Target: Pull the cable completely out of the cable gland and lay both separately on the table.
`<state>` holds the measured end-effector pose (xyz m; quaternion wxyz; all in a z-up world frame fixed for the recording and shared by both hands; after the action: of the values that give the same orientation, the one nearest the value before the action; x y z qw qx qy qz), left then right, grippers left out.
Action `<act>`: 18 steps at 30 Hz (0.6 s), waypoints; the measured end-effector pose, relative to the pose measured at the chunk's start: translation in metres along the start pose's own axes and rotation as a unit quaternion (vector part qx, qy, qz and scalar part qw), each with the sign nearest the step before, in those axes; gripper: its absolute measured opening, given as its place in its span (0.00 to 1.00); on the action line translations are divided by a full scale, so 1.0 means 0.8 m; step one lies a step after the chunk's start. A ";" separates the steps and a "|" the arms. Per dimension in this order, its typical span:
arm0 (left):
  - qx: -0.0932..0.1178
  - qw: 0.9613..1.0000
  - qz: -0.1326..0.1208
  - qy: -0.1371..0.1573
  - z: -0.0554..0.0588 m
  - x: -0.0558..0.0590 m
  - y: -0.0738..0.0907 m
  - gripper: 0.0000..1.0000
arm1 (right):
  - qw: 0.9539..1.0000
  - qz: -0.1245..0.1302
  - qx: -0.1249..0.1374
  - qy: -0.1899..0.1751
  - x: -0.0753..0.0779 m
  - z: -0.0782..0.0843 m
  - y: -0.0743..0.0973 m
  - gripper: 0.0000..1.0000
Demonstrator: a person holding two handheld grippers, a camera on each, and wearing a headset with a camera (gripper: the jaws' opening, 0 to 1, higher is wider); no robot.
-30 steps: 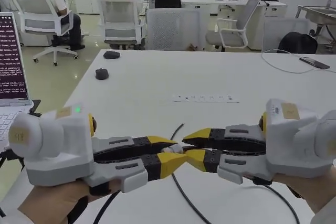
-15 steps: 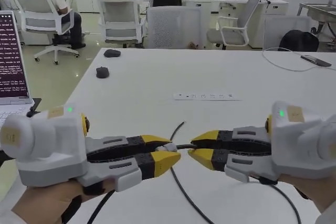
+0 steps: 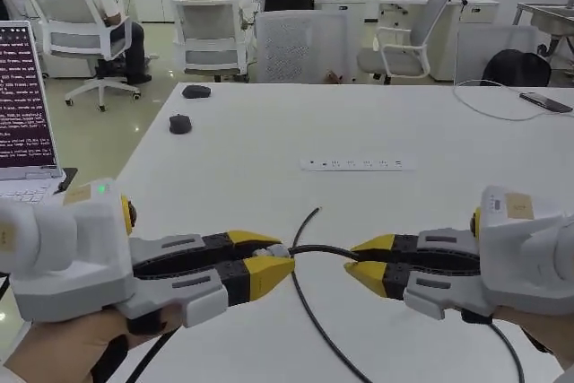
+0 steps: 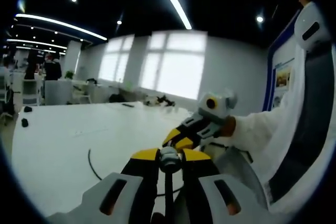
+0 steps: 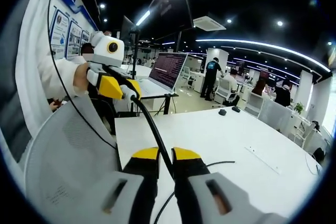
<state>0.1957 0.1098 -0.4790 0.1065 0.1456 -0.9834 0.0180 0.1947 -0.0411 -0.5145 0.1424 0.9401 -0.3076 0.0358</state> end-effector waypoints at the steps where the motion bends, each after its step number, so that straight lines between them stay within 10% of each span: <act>1: 0.000 1.000 -0.001 0.001 0.000 -0.001 0.001 0.17 | 1.000 0.000 -0.001 -0.001 -0.001 0.001 0.000 0.07; 18: -0.026 0.999 0.034 -0.024 0.000 0.019 -0.002 0.17 | 0.998 -0.019 -0.044 0.038 -0.026 0.000 -0.007 0.21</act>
<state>0.1822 0.1040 -0.4758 0.0858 0.1095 -0.9902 -0.0078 0.1813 -0.0247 -0.5188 0.1954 0.9365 -0.2858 0.0553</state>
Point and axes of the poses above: the centre of the closed fingertips' face, and the gripper's own axes: y roughly backward along the fingers, x roughly to its right, z roughly out of its underside, the point moved 5 cm from there along y, roughly backward along the fingers, and after that the axes turned 5 degrees about x, right-handed, at the moved point
